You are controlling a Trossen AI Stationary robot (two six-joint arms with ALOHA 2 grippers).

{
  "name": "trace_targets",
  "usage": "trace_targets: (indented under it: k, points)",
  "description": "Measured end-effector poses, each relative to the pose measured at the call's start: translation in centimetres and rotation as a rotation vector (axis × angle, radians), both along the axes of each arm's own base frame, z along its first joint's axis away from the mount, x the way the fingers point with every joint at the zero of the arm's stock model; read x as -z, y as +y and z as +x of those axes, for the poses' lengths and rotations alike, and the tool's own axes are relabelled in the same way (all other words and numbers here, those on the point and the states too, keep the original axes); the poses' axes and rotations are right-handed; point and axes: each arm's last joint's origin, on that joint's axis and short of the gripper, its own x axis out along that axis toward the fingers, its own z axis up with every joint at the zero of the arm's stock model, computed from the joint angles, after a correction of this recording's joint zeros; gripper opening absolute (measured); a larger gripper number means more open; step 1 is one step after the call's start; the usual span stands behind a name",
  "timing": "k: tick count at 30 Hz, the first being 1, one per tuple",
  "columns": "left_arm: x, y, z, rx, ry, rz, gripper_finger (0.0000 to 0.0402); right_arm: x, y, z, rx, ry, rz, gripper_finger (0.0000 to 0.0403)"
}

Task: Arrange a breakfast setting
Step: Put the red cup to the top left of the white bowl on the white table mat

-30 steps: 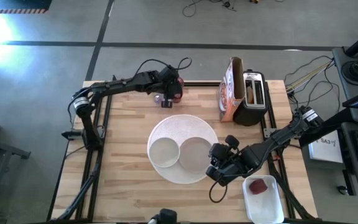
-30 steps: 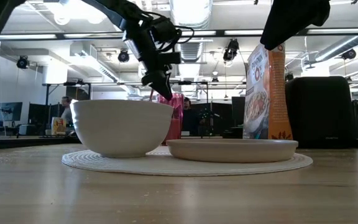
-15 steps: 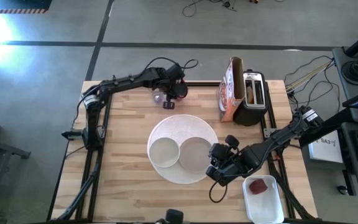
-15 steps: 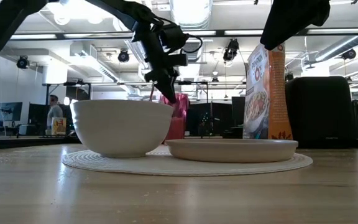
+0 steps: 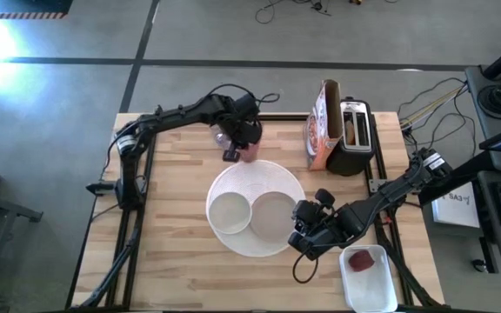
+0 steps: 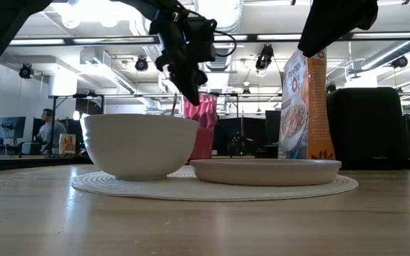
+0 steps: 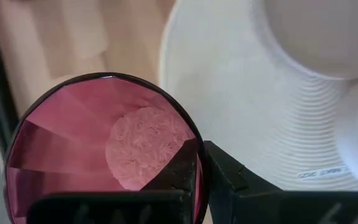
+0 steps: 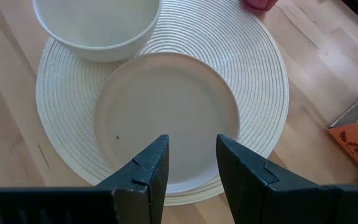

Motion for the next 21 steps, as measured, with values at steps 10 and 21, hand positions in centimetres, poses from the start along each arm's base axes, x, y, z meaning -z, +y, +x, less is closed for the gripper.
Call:
trace_targets:
  k: [10,21]
  points:
    - [-0.7,-4.5,0.4,0.076,0.051,-0.027,0.0000,0.0,0.0,0.0,0.000,-0.003,0.002,0.0123]
    - [-0.8,-8.5,0.5,0.120,0.055,-0.030,0.0000,0.0,0.1,0.1,0.000,-0.010,0.006,0.0123]
